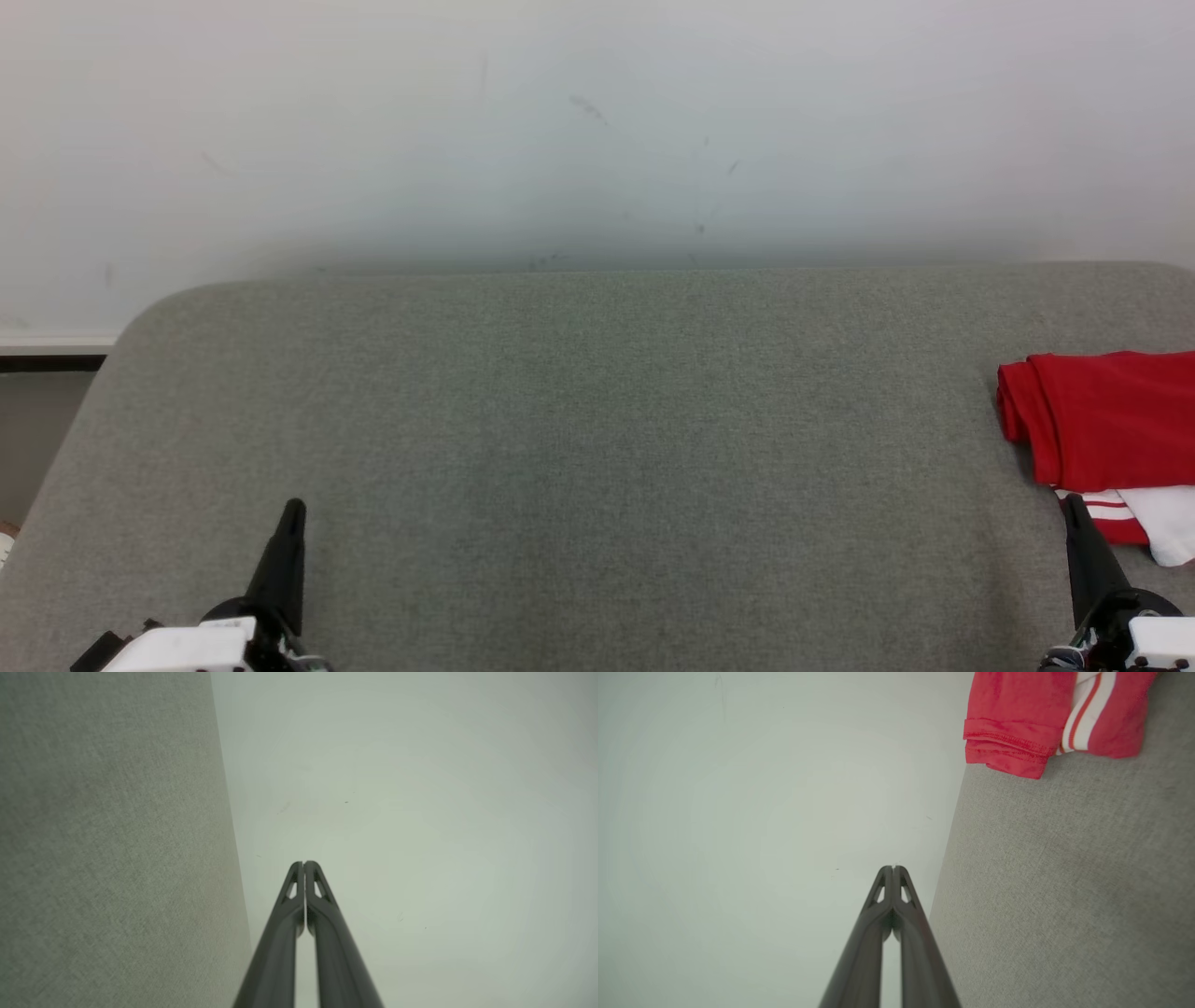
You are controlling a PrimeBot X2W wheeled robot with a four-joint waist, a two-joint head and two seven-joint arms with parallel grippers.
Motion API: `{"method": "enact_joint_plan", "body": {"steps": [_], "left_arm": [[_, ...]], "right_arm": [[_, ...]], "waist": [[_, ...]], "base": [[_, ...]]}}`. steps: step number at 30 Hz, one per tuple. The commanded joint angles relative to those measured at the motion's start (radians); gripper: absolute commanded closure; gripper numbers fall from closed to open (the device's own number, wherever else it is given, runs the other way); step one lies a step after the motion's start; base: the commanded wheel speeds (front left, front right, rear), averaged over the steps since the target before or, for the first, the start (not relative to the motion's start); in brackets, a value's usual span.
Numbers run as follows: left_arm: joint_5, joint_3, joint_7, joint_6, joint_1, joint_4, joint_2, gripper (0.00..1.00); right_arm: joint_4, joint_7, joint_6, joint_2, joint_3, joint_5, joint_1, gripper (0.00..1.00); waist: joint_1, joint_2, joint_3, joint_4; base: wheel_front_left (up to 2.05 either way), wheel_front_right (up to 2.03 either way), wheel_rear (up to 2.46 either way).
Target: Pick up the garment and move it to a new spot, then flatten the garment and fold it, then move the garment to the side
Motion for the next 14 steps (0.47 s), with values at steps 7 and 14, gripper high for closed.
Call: {"method": "enact_joint_plan", "body": {"steps": [7,14], "left_arm": [[-0.014,0.002,0.003,-0.007,-0.007,-0.002,0.006,1.0],[-0.014,0.002,0.003,-0.007,-0.007,-0.002,0.006,1.0]], "right_arm": [[0.003,0.004,-0.002,-0.001,-0.004,-0.004,-0.011,1.0],[0.003,0.004,-0.002,0.0,-0.005,-0.004,-0.011,1.0]], "waist": [[-0.0001,-0.0001,0.0,0.0],[-0.0001,-0.0001,0.0,0.0]], "base": [[0.0,0.0,0.0],[0.0,0.0,0.0]]}}
